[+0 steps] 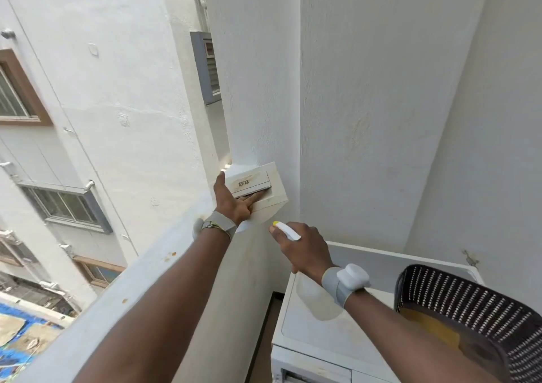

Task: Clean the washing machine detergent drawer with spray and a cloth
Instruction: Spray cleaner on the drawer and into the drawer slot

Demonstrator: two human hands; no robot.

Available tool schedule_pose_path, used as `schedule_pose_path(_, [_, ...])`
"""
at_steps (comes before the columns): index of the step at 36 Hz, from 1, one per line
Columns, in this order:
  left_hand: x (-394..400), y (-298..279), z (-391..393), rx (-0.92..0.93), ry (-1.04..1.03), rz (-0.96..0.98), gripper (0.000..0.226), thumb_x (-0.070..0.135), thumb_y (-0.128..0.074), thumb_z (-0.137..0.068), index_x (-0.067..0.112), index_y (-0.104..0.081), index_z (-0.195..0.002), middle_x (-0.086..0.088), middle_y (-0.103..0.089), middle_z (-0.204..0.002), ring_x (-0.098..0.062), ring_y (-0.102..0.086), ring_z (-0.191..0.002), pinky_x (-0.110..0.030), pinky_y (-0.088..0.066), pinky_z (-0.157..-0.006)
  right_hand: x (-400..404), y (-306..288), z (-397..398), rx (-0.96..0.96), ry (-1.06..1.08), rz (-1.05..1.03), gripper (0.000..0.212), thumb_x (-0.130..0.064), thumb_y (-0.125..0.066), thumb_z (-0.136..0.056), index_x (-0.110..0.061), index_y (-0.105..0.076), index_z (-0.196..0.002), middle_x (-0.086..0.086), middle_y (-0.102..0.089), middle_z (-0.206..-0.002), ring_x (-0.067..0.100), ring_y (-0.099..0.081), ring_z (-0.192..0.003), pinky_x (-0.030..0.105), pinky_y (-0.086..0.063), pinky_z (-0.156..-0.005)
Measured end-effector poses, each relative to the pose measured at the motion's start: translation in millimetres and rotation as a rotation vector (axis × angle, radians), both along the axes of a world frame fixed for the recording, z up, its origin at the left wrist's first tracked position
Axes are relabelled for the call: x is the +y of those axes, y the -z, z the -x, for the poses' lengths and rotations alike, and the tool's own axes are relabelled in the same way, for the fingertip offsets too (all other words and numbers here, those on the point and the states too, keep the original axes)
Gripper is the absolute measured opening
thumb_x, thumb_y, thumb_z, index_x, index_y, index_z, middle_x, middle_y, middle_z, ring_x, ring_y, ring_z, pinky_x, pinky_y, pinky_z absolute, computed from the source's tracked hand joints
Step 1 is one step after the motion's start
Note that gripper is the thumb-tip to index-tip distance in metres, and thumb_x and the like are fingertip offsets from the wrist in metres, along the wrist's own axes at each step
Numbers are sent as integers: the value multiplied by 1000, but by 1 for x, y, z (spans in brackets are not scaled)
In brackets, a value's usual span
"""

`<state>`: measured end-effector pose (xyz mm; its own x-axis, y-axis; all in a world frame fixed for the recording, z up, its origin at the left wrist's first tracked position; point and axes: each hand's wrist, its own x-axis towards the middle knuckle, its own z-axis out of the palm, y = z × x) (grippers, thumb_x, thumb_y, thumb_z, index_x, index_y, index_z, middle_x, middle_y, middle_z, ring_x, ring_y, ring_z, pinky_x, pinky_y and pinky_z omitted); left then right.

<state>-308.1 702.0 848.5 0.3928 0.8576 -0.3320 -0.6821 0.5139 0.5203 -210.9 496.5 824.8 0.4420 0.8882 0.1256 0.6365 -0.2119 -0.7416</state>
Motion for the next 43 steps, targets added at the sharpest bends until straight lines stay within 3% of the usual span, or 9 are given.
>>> schedule_pose_path(7, [-30,42,24,200,-4,-40,63,49,-72,-92,12,-51,-139,-24,-61,-132,-49,-67,-114,-64,-55,-99,-34,67,3,102,113,-49,56,-65,-54,-93,-13,-54,-73,8,-62,-64,20,-62,-39,41,-53,-53])
schedule_pose_path(10, [-47,64,33,305,20,-30,49,47,-71,-93,12,-57,-123,-24,-64,-126,-48,-71,-107,-57,-56,-103,-53,103,11,87,154,-21,57,-66,-53,-93,-14,-51,-71,6,-60,-59,22,-62,-41,43,-53,-52])
schedule_pose_path(13, [-61,81,39,410,65,-28,50,50,-70,-91,15,-60,-125,-21,-68,-120,-47,-75,-102,-49,-52,-110,-71,134,19,67,210,9,60,-71,-50,-92,-15,-47,-70,4,-56,-57,28,-62,-50,46,-53,-53])
schedule_pose_path(16, [-80,96,45,483,118,-23,40,53,-68,-90,21,-64,-114,-18,-71,-122,-42,-77,-99,-44,-47,-115,-91,160,28,79,263,46,59,-71,-51,-92,-17,-45,-70,1,-55,-56,29,-61,-54,47,-54,-53])
schedule_pose_path(21, [-117,123,57,478,129,-17,37,51,-66,-94,23,-64,-118,-17,-73,-122,-38,-78,-100,-44,-51,-111,-128,182,45,85,330,112,56,-70,-52,-91,-20,-42,-67,0,-50,-54,29,-60,-55,45,-52,-55])
schedule_pose_path(29, [-180,153,80,515,141,44,33,53,-64,-94,26,-66,-113,-13,-79,-107,-37,-78,-101,-43,-48,-114,-182,209,64,71,355,227,59,-71,-52,-89,-17,-48,-66,-1,-57,-58,30,-59,-64,38,-52,-59])
schedule_pose_path(33, [-207,141,93,445,44,98,31,46,-65,-95,17,-66,-106,-15,-76,-104,-41,-75,-106,-44,-51,-112,-204,210,73,12,276,243,58,-72,-49,-89,-17,-50,-68,-2,-60,-61,29,-61,-64,38,-53,-60])
schedule_pose_path(35, [-216,133,96,430,25,89,32,45,-65,-95,16,-65,-107,-15,-75,-106,-41,-75,-107,-44,-51,-112,-214,210,79,-15,253,272,55,-73,-46,-89,-21,-57,-72,-2,-67,-71,31,-64,-73,36,-53,-64])
schedule_pose_path(43, [-267,100,109,444,-37,39,34,47,-65,-94,18,-64,-110,-17,-73,-116,-37,-77,-104,-39,-54,-107,-276,201,63,90,404,324,57,-72,-49,-92,-19,-60,-77,4,-67,-83,37,-61,-82,38,-48,-72])
